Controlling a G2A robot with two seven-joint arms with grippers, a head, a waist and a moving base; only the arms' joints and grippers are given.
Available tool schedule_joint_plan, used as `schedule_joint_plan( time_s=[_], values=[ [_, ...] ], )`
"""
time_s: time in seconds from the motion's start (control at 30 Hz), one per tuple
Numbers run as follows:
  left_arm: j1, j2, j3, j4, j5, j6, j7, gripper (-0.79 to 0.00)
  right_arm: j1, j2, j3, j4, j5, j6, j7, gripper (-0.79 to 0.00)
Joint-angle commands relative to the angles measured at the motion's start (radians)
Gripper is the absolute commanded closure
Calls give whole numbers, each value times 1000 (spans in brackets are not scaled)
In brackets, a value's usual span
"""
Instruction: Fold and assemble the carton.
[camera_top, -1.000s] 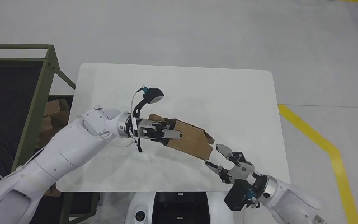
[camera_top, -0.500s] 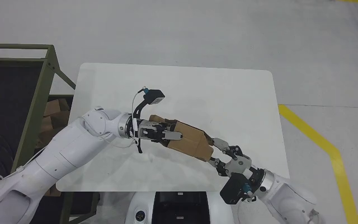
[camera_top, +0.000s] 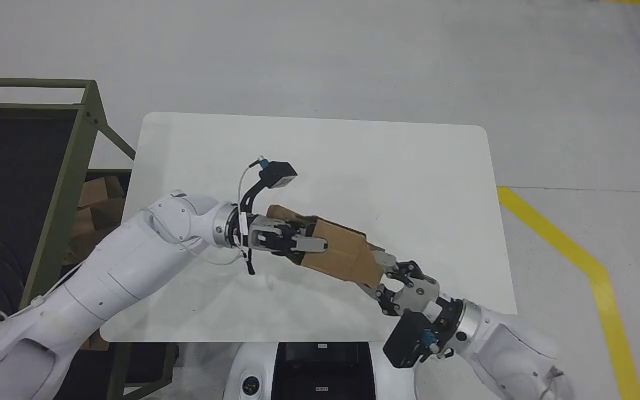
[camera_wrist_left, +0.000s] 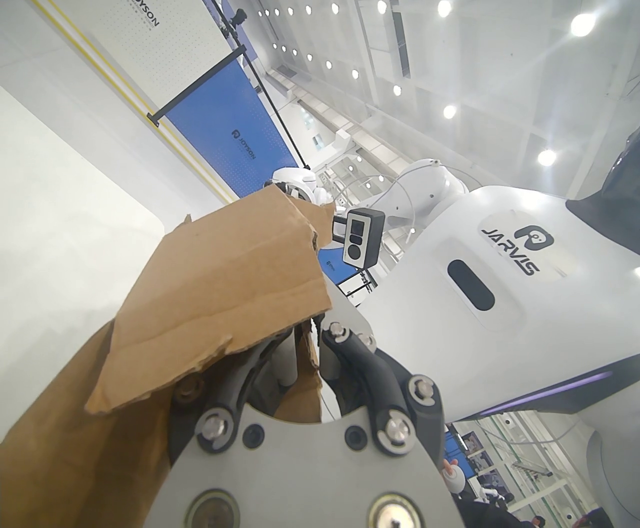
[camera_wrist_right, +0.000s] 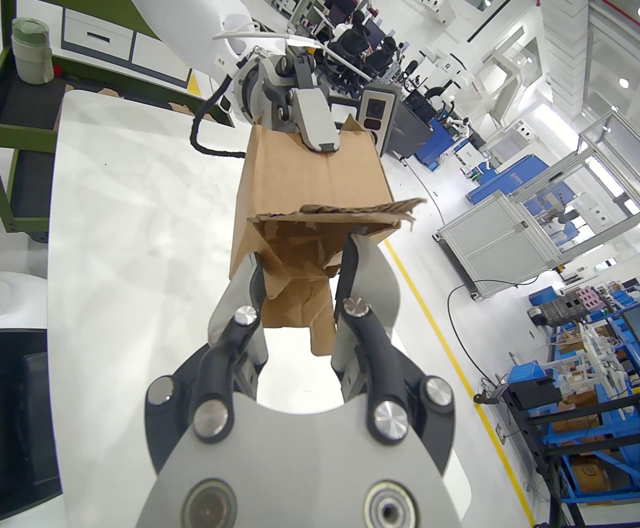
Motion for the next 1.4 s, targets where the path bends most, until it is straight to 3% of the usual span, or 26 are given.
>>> schedule_joint_plan(
  time_s=[0.0, 0.4, 0.97, 1.37],
  values=[
    [-1, -1, 1, 1, 1, 1, -1, 0, 3, -1, -3, 0, 1, -3, 3, -265],
    [-6, -5, 8, -2, 8, 10, -10, 0, 31, -6, -27, 5, 5, -10, 23, -219],
    [-8, -2, 13, -12, 19, -13, 13, 0, 110, -19, -79, 63, 74, -46, 38, -212],
    [-10, 7, 15, -12, 19, -37, 37, 0, 87, -21, -63, 89, 102, -14, -8, -209]
  ],
)
